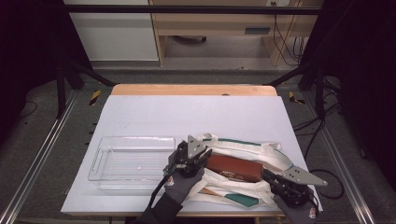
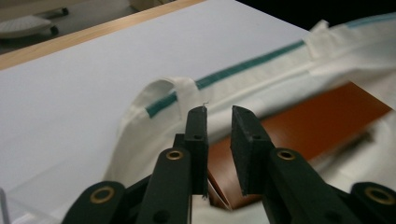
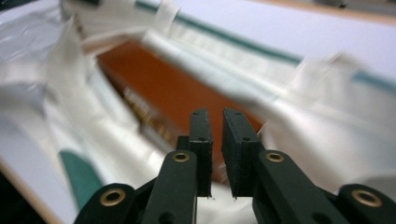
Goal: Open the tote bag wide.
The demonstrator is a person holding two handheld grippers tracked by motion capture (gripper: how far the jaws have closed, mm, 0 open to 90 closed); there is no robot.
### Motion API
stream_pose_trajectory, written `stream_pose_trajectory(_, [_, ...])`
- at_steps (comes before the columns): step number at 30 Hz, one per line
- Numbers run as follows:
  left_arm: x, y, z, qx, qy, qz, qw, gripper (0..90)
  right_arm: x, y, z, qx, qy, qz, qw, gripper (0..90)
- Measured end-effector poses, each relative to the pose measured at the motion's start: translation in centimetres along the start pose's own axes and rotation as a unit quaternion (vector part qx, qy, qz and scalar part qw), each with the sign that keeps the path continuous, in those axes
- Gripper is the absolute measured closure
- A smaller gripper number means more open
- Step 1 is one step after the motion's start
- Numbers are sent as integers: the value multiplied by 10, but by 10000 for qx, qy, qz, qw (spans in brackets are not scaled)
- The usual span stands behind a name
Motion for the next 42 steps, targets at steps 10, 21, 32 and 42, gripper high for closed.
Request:
stream_pose_trajectory(10, [53, -13, 10, 562, 246, -499, 9969, 817, 6, 31, 28, 553, 108, -491, 9972, 882])
stream_pose_trajectory(21, [71, -5, 16, 556, 316, -603, 9961, 813, 22, 54, 41, 807, 106, -821, 9933, 900])
stream_pose_trajectory(32, [52, -21, 16, 586, 324, -369, 9971, 713, 10, 40, 38, 541, 129, -350, 9978, 781])
stream_pose_trajectory(42, [10, -73, -25, 291, 428, 451, 9976, 499, -27, 32, 18, -22, -213, 140, 9997, 530])
Point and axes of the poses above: each handheld gripper's, and its own axes: y roughly forward along the jaws, x roughly out of its underside, z roughly to its right, the point moved 1 cm from there along y, roughly forward along the jaws, and after that the axes turned 12 degrees about z, right-handed, at the moved point
